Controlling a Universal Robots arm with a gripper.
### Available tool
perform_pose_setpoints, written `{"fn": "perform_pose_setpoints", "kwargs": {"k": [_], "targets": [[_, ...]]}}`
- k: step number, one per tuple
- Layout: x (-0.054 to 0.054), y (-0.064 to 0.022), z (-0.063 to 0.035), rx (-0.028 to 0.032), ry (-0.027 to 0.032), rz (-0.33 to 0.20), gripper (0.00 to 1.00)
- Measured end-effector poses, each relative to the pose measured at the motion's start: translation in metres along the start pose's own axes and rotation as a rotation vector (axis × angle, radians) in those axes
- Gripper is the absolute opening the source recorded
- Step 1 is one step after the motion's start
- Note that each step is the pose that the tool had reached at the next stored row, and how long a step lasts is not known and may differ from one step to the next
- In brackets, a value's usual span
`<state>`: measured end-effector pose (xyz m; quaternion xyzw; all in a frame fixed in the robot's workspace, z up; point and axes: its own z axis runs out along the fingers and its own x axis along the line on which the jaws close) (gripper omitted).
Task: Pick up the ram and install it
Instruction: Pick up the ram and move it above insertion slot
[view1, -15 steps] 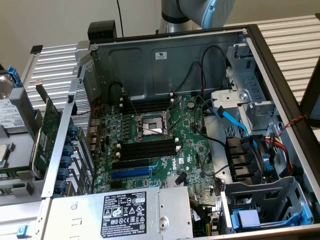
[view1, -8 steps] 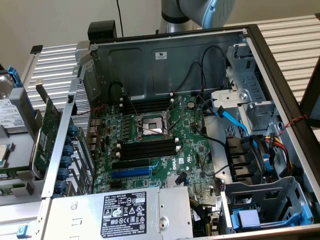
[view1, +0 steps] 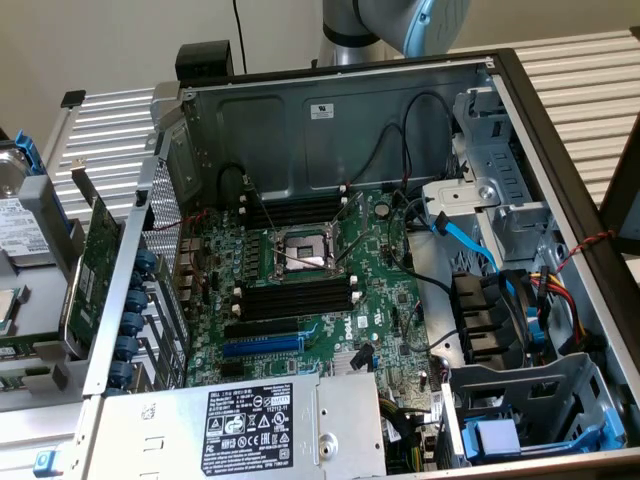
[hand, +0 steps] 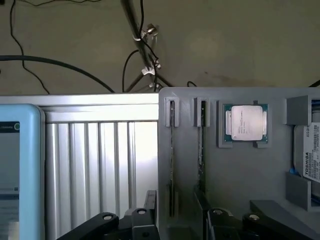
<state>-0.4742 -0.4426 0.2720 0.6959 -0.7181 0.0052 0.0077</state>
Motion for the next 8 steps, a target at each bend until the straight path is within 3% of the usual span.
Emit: {"fn": "perform_pose_setpoints", "kwargs": {"k": [3, 8], "targets": [[0.000, 0.0000, 0.0053, 0.0030, 0.0001, 0.000, 0.42], [0.000, 0.0000, 0.0120, 0.0189, -0.0005, 0.000, 0.42]]}}
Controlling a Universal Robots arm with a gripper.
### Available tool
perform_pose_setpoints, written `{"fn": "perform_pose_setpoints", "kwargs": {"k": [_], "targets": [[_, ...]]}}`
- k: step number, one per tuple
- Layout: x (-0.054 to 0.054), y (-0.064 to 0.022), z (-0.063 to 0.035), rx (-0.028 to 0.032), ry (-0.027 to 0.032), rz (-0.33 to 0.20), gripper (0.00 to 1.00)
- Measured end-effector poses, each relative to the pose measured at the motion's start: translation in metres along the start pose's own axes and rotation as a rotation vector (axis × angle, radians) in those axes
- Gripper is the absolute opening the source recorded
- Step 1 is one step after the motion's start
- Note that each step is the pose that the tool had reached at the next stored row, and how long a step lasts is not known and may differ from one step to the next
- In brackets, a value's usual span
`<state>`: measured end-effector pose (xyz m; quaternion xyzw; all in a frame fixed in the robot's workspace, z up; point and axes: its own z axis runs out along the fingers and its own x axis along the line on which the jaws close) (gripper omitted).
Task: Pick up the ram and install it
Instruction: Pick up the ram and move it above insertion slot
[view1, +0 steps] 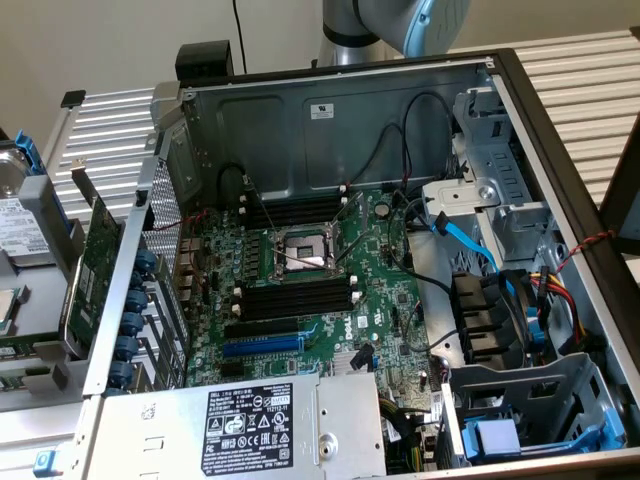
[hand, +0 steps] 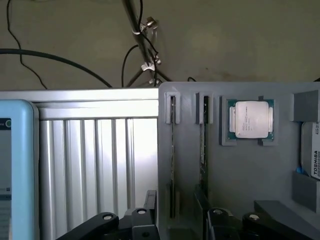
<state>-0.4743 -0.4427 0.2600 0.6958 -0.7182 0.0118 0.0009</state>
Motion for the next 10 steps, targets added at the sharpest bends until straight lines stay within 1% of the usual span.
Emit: {"fn": "perform_pose_setpoints", "kwargs": {"k": [1, 2, 10], "targets": [[0.000, 0.0001, 0.0018, 0.0018, -0.0002, 0.000, 0.42], [0.000, 0.0003, 0.0036, 0.0020, -0.0002, 0.000, 0.42], [0.002, 0.0006, 0.0181, 0.0019, -0.0019, 0.000, 0.42]]}}
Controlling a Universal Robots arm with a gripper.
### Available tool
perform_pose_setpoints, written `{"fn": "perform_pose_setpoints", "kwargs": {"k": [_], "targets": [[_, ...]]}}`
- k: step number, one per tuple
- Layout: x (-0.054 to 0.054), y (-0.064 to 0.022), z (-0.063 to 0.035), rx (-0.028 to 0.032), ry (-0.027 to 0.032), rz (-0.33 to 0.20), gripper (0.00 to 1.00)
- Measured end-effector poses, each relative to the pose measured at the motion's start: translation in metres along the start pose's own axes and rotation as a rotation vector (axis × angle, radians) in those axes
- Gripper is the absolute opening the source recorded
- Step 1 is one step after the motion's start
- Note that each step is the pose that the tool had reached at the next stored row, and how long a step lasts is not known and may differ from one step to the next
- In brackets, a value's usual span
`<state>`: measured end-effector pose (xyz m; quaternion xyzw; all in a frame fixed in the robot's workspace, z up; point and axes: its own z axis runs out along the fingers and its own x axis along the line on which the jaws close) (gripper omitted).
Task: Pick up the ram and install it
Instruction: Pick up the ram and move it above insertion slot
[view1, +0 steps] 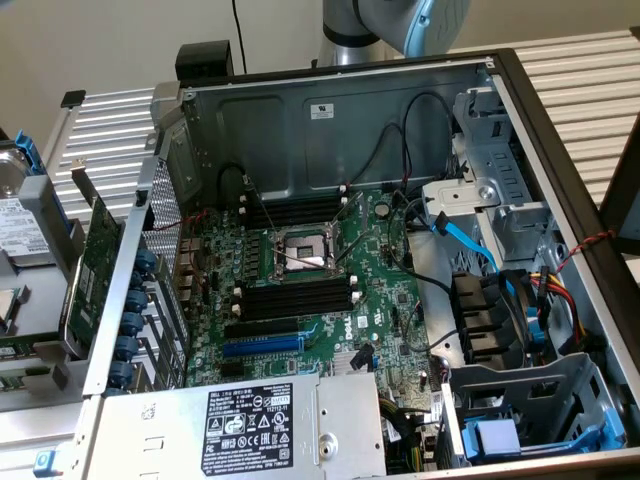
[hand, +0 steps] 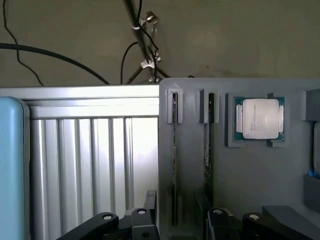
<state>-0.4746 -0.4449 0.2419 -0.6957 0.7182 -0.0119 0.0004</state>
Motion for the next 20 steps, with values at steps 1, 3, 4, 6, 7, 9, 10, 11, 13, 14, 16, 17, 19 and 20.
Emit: {"fn": "perform_pose_setpoints", "kwargs": {"k": [1, 3, 4, 6, 7, 9, 10, 11, 13, 14, 16, 17, 19, 20], "targets": [[0.000, 0.0000, 0.0019, 0.0001, -0.0006, 0.000, 0.42], [0.001, 0.0001, 0.0054, -0.0001, -0.0019, 0.000, 0.42], [0.001, 0.0001, 0.0073, -0.0001, -0.0028, 0.000, 0.42], [0.001, 0.0001, 0.0109, -0.0002, -0.0055, -0.003, 0.42], [0.001, 0.0001, 0.0125, -0.0002, -0.0077, -0.006, 0.42], [0.001, 0.0002, 0.0154, -0.0004, -0.0140, -0.010, 0.42], [0.001, 0.0002, 0.0171, -0.0003, -0.0168, -0.012, 0.42], [0.001, 0.0003, 0.0187, -0.0005, -0.0186, -0.012, 0.42], [0.001, 0.0003, 0.0223, -0.0009, -0.0215, -0.013, 0.42], [0.001, 0.0003, 0.0239, -0.0018, -0.0226, -0.013, 0.42], [0.002, 0.0004, 0.0272, -0.0037, -0.0246, -0.013, 0.42], [0.002, 0.0004, 0.0287, -0.0053, -0.0253, -0.013, 0.42], [0.002, 0.0005, 0.0314, -0.0086, -0.0269, -0.013, 0.42], [0.002, 0.0005, 0.0329, -0.0100, -0.0276, -0.013, 0.42]]}}
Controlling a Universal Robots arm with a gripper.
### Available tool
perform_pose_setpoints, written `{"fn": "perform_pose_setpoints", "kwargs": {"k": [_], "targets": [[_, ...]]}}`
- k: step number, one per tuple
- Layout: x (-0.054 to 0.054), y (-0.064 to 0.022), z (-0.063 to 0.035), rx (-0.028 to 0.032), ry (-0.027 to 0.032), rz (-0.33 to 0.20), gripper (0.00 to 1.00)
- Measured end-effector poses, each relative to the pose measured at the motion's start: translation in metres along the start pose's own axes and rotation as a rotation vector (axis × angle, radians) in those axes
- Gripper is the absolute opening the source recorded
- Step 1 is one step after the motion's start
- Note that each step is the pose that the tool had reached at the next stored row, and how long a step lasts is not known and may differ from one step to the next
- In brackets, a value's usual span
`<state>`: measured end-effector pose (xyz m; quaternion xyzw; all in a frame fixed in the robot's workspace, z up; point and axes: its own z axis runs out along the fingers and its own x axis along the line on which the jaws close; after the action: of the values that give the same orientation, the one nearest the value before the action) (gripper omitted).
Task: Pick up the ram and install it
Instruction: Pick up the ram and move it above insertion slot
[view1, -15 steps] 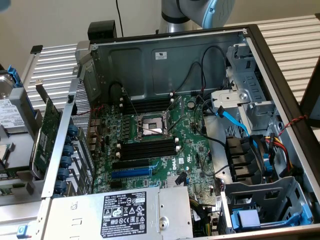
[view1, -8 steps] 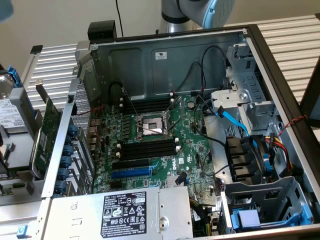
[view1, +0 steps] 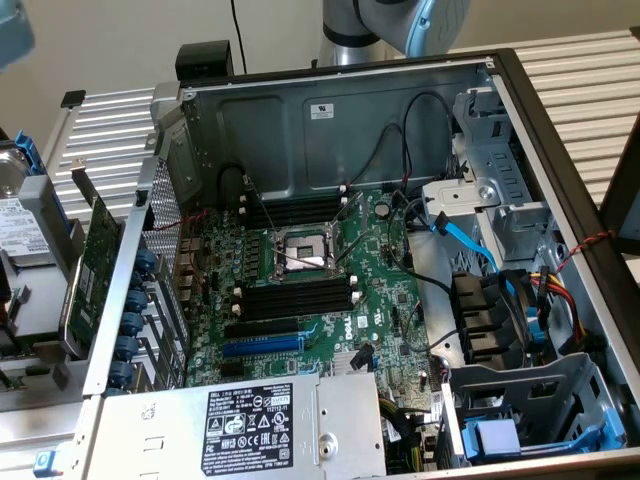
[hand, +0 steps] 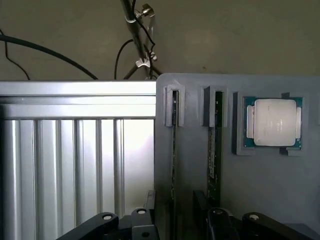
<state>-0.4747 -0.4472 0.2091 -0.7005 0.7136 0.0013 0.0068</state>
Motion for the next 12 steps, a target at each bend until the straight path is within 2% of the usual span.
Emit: {"fn": "perform_pose_setpoints", "kwargs": {"k": [6, 10, 12], "targets": [[0.0002, 0.0005, 0.0049, -0.0091, -0.0044, 0.000, 0.42], [0.0010, 0.0012, 0.0063, -0.0123, -0.0067, 0.000, 0.40], [0.0013, 0.0013, 0.0071, -0.0128, -0.0080, 0.000, 0.27]]}}
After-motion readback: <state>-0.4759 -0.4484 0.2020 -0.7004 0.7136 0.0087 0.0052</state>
